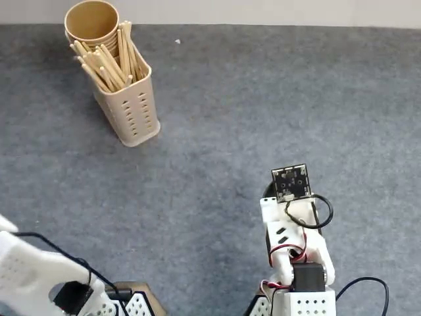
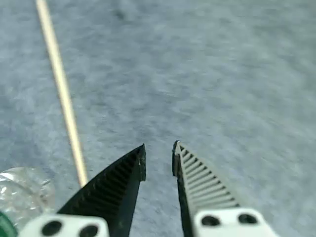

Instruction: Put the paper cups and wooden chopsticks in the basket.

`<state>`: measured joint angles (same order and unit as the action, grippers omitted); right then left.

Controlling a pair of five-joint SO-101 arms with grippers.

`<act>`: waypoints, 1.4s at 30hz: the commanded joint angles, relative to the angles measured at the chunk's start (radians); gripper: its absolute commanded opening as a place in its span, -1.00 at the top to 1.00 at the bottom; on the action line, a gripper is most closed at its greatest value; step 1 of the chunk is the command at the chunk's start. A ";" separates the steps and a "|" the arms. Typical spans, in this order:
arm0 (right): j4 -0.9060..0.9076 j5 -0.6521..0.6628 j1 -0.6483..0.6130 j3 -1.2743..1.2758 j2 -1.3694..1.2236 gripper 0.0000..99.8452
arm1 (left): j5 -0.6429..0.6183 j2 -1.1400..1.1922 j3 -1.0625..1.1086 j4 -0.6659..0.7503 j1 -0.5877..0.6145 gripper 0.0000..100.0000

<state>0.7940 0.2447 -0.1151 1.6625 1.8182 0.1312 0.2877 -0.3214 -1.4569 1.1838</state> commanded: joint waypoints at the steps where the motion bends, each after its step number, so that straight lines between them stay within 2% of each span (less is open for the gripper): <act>1: -0.013 0.009 -0.008 0.087 0.004 0.94 | -0.003 -0.012 0.030 0.120 0.111 0.75; 5: -0.013 0.009 -0.008 0.087 0.004 0.94 | 0.005 -0.013 0.099 0.235 0.171 0.75; 10: -0.013 0.009 -0.008 0.087 0.004 0.94 | 0.060 -0.013 0.160 0.264 0.168 0.75; 19: -0.013 0.009 -0.007 0.087 0.004 0.94 | 0.068 -0.013 0.206 0.404 0.168 0.75; 29: -0.013 0.009 -0.007 0.087 0.004 0.94 | 0.069 -0.008 0.200 0.621 0.170 0.75; 37: -0.013 0.009 -0.007 0.087 0.004 0.94 | 0.158 0.251 0.058 0.672 0.171 0.75; 42: -0.013 0.009 -0.007 0.087 0.004 0.94 | 0.160 0.420 -0.143 0.569 0.171 0.75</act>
<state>0.7940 0.2447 -0.1151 1.6625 1.8182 0.2800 0.6682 -0.3291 -0.8278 1.3479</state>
